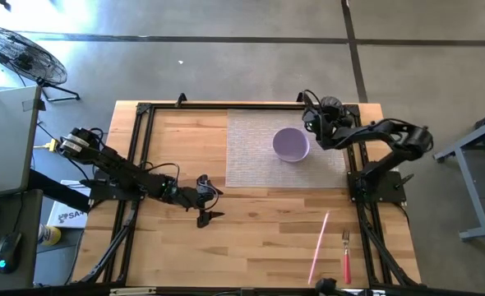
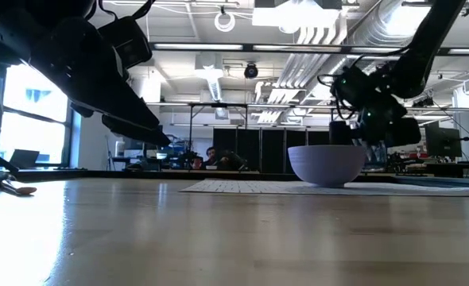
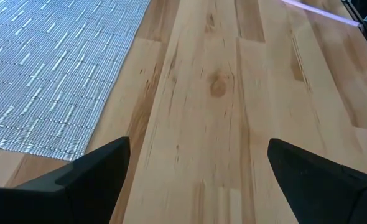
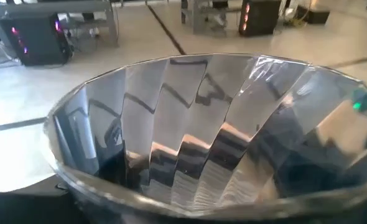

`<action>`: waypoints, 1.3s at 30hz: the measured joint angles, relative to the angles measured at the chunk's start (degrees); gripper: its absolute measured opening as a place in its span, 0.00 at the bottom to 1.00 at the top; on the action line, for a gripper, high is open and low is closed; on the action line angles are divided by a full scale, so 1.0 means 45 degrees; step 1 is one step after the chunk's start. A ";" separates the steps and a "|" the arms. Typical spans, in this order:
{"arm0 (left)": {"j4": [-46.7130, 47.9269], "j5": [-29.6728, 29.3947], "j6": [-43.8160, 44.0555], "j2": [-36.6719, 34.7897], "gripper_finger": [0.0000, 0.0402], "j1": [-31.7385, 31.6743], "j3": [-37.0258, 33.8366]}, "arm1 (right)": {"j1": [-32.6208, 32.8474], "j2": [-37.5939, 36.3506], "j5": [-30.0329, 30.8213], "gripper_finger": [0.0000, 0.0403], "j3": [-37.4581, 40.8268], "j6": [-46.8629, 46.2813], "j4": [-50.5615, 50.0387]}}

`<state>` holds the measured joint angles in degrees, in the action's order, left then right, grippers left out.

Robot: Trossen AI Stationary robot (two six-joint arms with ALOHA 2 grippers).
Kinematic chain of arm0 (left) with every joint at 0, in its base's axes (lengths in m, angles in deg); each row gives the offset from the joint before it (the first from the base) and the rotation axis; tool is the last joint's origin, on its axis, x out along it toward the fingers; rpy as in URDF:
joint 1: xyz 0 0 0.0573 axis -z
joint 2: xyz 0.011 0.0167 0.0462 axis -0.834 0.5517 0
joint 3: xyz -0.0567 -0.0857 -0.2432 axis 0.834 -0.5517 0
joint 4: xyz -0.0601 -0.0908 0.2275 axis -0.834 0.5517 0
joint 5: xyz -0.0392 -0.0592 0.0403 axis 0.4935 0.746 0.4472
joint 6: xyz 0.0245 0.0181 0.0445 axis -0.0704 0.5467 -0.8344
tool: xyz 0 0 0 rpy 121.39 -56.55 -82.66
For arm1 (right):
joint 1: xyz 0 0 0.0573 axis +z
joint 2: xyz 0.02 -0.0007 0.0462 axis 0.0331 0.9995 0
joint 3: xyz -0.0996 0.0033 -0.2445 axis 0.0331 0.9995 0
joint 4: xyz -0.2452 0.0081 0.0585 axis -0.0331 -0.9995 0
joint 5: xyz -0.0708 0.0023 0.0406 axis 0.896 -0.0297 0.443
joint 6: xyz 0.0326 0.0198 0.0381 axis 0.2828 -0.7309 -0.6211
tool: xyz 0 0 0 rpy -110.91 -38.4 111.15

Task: Pick & Place Utensil
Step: Put the black cup on the gray table mat to the top right of the purple bowl

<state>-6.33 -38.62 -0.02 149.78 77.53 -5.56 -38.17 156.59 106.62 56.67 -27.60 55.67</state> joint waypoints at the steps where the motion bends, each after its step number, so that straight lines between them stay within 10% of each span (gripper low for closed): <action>1: 0.0026 0.0000 -0.0002 0.0000 0.94 0.0000 0.0000 | -0.0067 0.0209 -0.0005 0.93 -0.0167 -0.0111 -0.0159; 19: 0.0069 0.0374 0.0238 0.0000 0.94 0.0000 0.0000 | -0.0290 0.0525 0.0294 0.93 0.0063 -0.3173 -0.2426; 39: 0.0059 0.0107 0.0238 0.0000 0.94 0.0000 0.0000 | -0.0163 0.0525 0.0462 0.99 0.0692 -0.1616 -0.0237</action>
<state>-6.07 -38.14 1.05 149.78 77.53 -5.56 -38.90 158.96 108.69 59.79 -34.87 54.60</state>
